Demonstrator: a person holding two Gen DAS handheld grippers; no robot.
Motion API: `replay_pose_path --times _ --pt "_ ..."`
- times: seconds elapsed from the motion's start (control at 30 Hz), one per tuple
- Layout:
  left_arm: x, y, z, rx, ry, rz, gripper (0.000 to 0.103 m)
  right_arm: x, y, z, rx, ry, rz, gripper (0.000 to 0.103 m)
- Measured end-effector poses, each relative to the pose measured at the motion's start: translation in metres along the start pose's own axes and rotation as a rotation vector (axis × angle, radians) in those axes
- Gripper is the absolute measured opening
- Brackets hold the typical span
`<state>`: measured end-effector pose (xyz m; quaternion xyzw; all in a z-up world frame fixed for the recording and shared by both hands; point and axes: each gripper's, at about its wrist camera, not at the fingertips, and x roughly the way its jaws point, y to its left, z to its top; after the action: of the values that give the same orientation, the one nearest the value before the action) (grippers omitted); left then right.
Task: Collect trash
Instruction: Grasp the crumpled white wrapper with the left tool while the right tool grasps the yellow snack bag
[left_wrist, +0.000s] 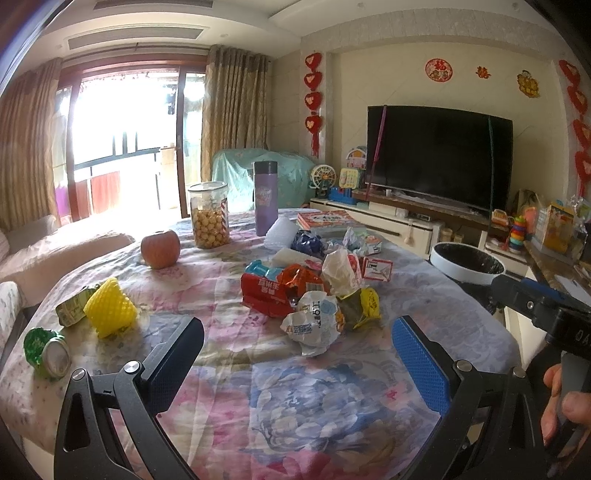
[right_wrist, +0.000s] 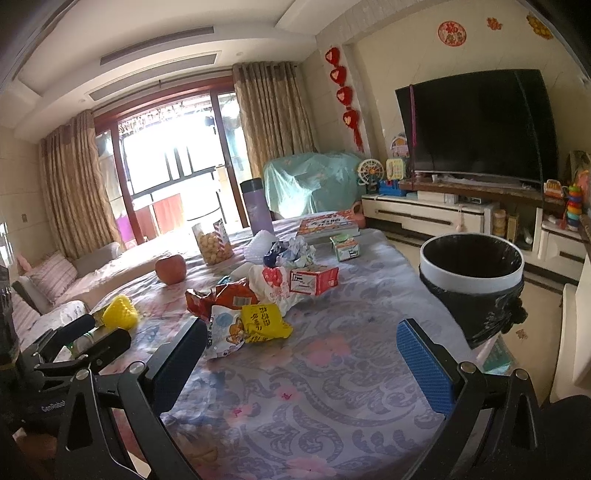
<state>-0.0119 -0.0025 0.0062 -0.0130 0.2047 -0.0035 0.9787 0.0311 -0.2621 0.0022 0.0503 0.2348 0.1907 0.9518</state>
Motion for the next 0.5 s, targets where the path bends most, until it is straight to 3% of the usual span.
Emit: replay_pose_path --times 0.5 --pt "0.059 0.014 0.006 -0.005 0.126 0.009 0.101 0.062 -0.009 -0.004 0.036 0.158 0.085 0.100"
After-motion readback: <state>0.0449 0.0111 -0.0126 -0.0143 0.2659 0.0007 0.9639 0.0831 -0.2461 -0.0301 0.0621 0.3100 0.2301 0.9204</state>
